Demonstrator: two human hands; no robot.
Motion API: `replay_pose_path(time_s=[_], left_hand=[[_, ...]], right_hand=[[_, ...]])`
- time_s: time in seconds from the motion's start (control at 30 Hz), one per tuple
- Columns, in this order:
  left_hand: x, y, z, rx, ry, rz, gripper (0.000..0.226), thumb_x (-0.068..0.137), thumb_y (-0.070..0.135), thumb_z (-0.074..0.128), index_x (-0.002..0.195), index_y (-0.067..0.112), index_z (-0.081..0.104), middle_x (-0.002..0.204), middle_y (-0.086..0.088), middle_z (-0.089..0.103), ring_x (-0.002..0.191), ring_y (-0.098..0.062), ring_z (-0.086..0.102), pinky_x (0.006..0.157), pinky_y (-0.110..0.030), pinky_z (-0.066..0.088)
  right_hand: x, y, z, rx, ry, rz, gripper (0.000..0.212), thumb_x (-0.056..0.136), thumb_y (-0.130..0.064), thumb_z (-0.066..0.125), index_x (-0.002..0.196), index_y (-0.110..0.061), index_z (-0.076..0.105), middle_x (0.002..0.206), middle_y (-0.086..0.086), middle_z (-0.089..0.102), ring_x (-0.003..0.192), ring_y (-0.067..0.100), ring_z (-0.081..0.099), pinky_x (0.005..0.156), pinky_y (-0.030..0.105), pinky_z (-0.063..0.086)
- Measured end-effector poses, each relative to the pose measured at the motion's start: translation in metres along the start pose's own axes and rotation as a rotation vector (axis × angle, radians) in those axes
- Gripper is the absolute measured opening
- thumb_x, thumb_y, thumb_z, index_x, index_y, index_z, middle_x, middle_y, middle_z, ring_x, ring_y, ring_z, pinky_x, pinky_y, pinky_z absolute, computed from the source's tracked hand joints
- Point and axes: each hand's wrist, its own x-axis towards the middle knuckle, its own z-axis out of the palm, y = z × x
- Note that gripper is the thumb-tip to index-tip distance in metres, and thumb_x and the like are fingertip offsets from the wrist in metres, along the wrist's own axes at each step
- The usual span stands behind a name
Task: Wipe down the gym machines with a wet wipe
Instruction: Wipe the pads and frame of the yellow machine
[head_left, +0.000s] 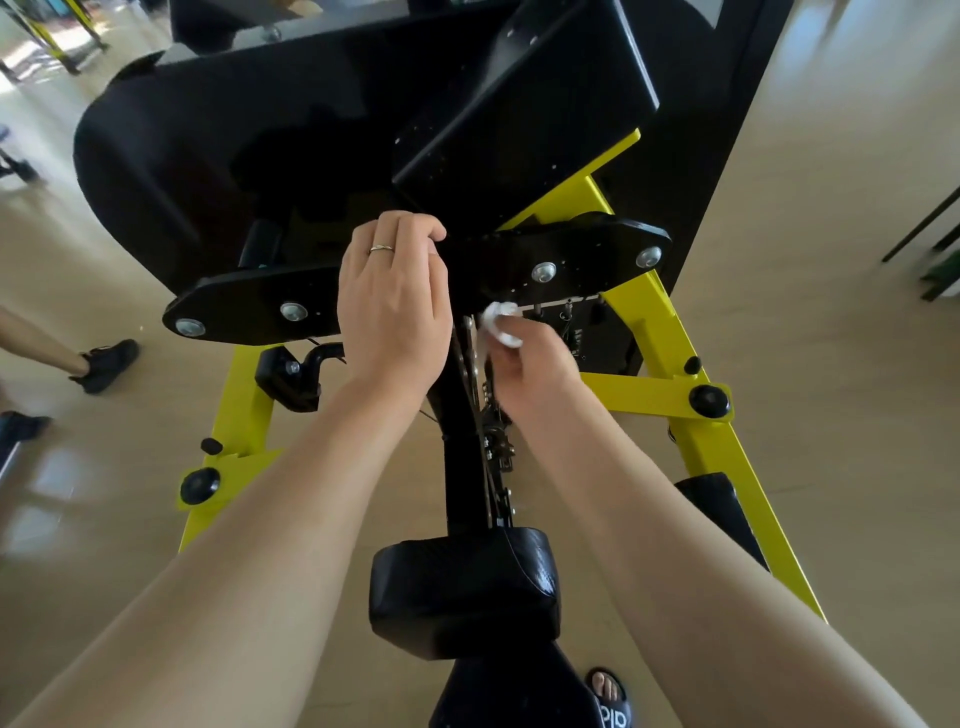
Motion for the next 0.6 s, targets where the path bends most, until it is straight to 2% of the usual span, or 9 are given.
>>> replay_pose_path(time_s=[0.03, 0.07, 0.1, 0.17, 0.27, 0.37, 0.43, 0.53, 0.6], left_hand=[[0.000, 0.000, 0.000, 0.003, 0.003, 0.002, 0.028, 0.101, 0.010, 0.039, 0.107, 0.008, 0.066, 0.103, -0.005, 0.066, 0.100, -0.024, 0.058, 0.082, -0.031, 0.045], [0.000, 0.000, 0.000, 0.004, 0.004, 0.003, 0.027, 0.101, 0.010, 0.039, 0.107, 0.008, 0.066, 0.103, -0.005, 0.066, 0.100, -0.024, 0.058, 0.082, -0.031, 0.045], [0.000, 0.000, 0.001, 0.003, 0.007, 0.004, 0.027, 0.101, 0.010, 0.040, 0.107, 0.008, 0.066, 0.103, -0.005, 0.066, 0.100, -0.024, 0.058, 0.082, -0.031, 0.046], [0.000, 0.000, 0.001, 0.002, 0.011, 0.005, 0.027, 0.101, 0.010, 0.040, 0.106, 0.008, 0.066, 0.103, -0.005, 0.066, 0.099, -0.024, 0.058, 0.082, -0.031, 0.046], [0.000, 0.000, 0.002, 0.005, 0.008, 0.003, 0.027, 0.101, 0.009, 0.039, 0.106, 0.008, 0.066, 0.103, -0.005, 0.066, 0.099, -0.025, 0.059, 0.082, -0.032, 0.046], [0.001, -0.001, 0.001, 0.010, 0.002, 0.012, 0.027, 0.100, 0.009, 0.039, 0.106, 0.008, 0.066, 0.103, -0.005, 0.066, 0.099, -0.026, 0.059, 0.082, -0.032, 0.045], [0.001, -0.001, 0.001, 0.005, 0.001, 0.016, 0.028, 0.101, 0.009, 0.039, 0.106, 0.007, 0.066, 0.103, -0.006, 0.067, 0.099, -0.026, 0.059, 0.082, -0.032, 0.046], [0.000, -0.001, 0.001, 0.013, 0.006, 0.013, 0.028, 0.101, 0.010, 0.039, 0.107, 0.008, 0.066, 0.103, -0.006, 0.066, 0.099, -0.025, 0.059, 0.081, -0.033, 0.048], [0.000, 0.000, 0.002, 0.022, 0.009, 0.004, 0.028, 0.101, 0.010, 0.038, 0.107, 0.008, 0.065, 0.104, -0.006, 0.066, 0.099, -0.025, 0.059, 0.081, -0.034, 0.049]], right_hand=[[0.007, -0.009, -0.007, 0.043, 0.039, -0.014, 0.011, 0.095, -0.008, 0.059, 0.105, -0.007, 0.064, 0.099, 0.001, 0.060, 0.128, 0.028, 0.058, 0.110, 0.032, 0.046], [0.010, -0.016, -0.012, 0.113, 0.086, -0.063, 0.006, 0.096, -0.006, 0.059, 0.096, -0.010, 0.064, 0.099, 0.002, 0.061, 0.129, 0.028, 0.058, 0.112, 0.032, 0.045], [0.011, -0.021, -0.016, 0.204, 0.130, -0.109, 0.010, 0.096, 0.001, 0.059, 0.093, -0.008, 0.063, 0.101, 0.005, 0.064, 0.121, 0.026, 0.062, 0.107, 0.029, 0.048], [0.015, -0.019, -0.012, 0.319, 0.139, -0.106, 0.013, 0.093, 0.009, 0.057, 0.100, -0.001, 0.063, 0.105, 0.012, 0.066, 0.104, 0.024, 0.067, 0.099, 0.027, 0.052], [0.012, 0.011, 0.006, 0.123, -0.006, -0.021, 0.028, 0.083, 0.008, 0.060, 0.110, 0.002, 0.062, 0.102, 0.012, 0.066, 0.107, 0.025, 0.067, 0.108, 0.032, 0.048], [0.004, 0.014, 0.016, 0.167, -0.097, 0.035, 0.017, 0.092, 0.016, 0.050, 0.091, 0.002, 0.060, 0.088, 0.009, 0.060, 0.087, 0.017, 0.063, 0.095, 0.024, 0.052], [0.000, -0.006, 0.012, 0.243, -0.035, 0.037, 0.020, 0.094, 0.016, 0.049, 0.084, 0.003, 0.060, 0.083, 0.011, 0.061, 0.083, 0.018, 0.063, 0.080, 0.022, 0.055], [-0.001, -0.033, -0.007, 0.450, 0.074, 0.010, 0.013, 0.095, 0.011, 0.055, 0.104, 0.006, 0.063, 0.098, 0.016, 0.066, 0.088, 0.023, 0.068, 0.067, 0.024, 0.060], [-0.001, -0.037, -0.012, 0.548, 0.095, 0.000, 0.024, 0.096, 0.007, 0.058, 0.119, 0.004, 0.061, 0.109, 0.018, 0.065, 0.090, 0.025, 0.069, 0.061, 0.026, 0.061]])
